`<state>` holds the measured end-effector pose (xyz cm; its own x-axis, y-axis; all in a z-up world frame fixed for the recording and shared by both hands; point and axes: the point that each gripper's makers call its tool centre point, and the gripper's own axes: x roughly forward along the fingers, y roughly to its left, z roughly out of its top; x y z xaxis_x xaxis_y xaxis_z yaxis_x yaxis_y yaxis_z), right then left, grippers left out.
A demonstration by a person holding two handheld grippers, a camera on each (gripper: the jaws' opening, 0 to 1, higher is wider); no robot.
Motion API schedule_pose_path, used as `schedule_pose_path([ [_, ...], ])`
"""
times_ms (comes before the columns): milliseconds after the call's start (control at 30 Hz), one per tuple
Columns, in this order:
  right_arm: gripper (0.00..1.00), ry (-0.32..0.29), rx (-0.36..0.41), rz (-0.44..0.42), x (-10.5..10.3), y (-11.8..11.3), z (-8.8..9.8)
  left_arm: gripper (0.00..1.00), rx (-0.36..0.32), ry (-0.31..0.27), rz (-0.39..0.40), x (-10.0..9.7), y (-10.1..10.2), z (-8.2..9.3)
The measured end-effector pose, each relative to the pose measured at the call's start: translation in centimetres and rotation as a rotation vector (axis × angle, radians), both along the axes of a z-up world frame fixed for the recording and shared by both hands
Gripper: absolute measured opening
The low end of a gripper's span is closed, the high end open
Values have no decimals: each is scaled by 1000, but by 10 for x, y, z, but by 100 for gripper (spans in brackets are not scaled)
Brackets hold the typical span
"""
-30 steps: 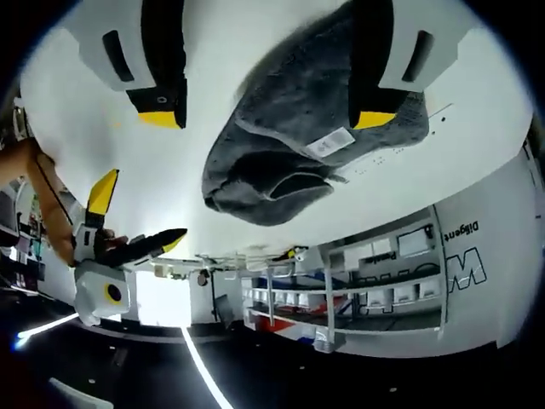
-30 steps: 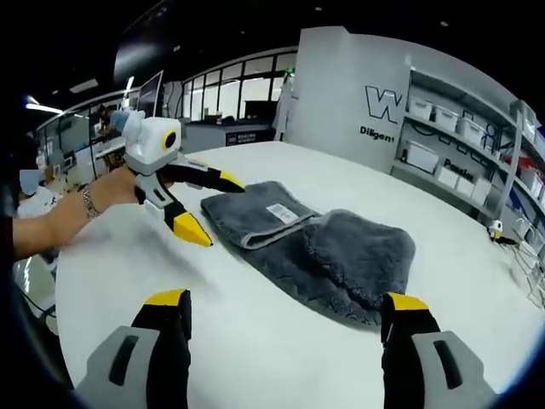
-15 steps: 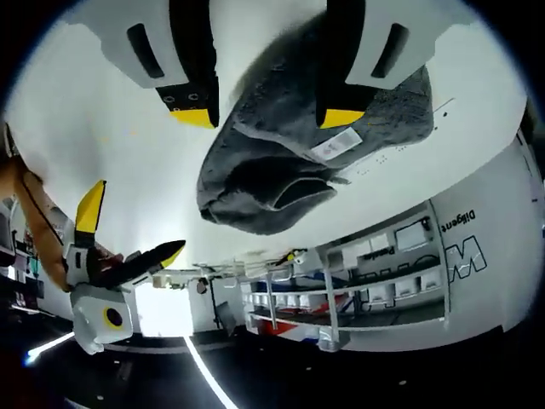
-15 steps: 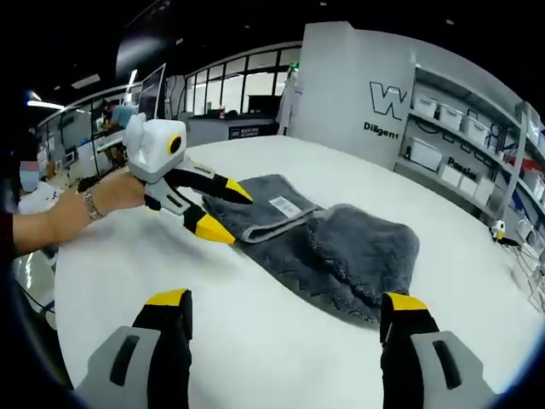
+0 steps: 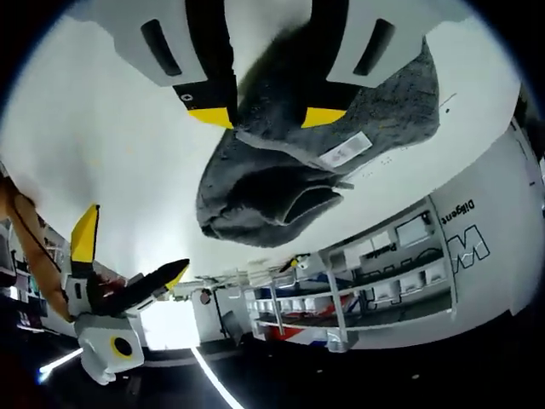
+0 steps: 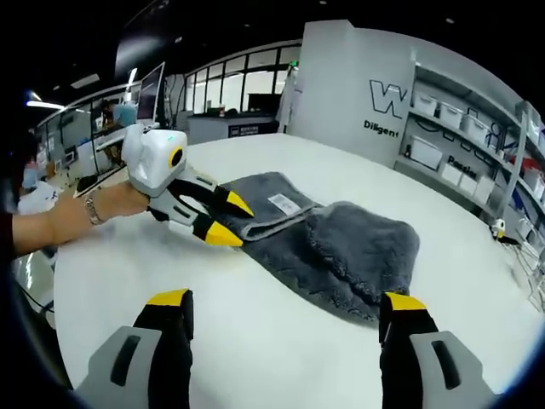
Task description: Open the folded towel by lifting each exposed corner and separating the folded layers until the towel lies flat within the target outline without major curled edges
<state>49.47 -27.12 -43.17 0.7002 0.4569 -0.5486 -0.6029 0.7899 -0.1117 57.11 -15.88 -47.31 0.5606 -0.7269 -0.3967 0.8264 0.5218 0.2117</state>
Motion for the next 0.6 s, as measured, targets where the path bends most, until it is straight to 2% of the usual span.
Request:
schedule_pose_path([
  [200,91,1,-1,-1,0,-1,-1,14,-37,4,36,6,5,3],
  [267,91,2,-2,-2,-1,-1,-1,14,-43,40,53,7,7,-1],
  [400,91,6,-3,-2,0,-1,-3,7,-57,33,67,8,8,1],
  [600,91,14,-11,-4,2,-2,-6,5,-70,57,89,9,9,1],
])
